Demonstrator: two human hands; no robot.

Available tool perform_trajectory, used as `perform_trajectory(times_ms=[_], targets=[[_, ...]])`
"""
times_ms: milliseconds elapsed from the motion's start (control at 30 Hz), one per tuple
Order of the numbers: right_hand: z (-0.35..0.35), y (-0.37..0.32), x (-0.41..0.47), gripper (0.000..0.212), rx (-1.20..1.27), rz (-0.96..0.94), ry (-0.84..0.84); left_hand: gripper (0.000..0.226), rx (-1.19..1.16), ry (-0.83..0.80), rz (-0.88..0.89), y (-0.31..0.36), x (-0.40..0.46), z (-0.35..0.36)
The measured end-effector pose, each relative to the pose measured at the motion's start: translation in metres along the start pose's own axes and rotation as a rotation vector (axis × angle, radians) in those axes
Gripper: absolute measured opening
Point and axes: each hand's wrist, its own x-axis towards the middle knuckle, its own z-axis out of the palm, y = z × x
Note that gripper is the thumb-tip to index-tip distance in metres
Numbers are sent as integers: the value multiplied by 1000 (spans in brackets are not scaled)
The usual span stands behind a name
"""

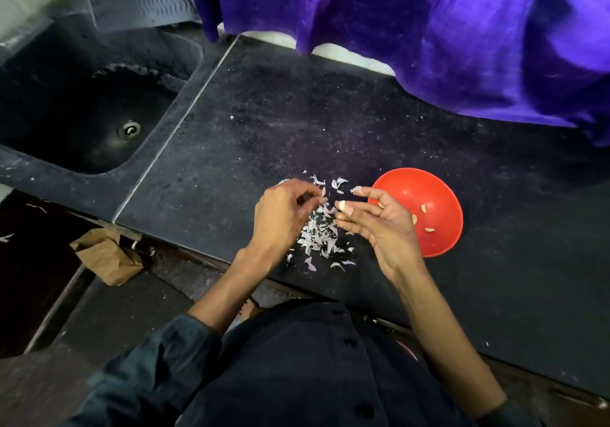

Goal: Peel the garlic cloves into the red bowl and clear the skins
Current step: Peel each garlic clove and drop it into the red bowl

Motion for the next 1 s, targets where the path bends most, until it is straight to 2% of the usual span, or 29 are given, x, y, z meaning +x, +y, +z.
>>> perform_trajectory(times_ms=[200,300,400,567,800,900,1000], targets=[[-1,1,2,37,-36,-17,-24,43,-1,29,22,4,2,-5],[0,0,3,39,-52,-30,-35,21,-213,-88,87,7,4,-6],[0,-3,2,38,-86,-48,-76,22,-446,-237,72,9,4,-8],[0,-7,2,35,-143,-49,-168,14,-528,-252,59,11,5,-12],[-5,-14,5,38,-172,8,-333,14,-604,-368,51,10,6,-23],[-5,-15,5,36,-164,27,-333,14,-599,-370,75,11,5,-23],[-4,-14,5,39,-106,35,-289,9,-488,-286,174,11,4,-20]])
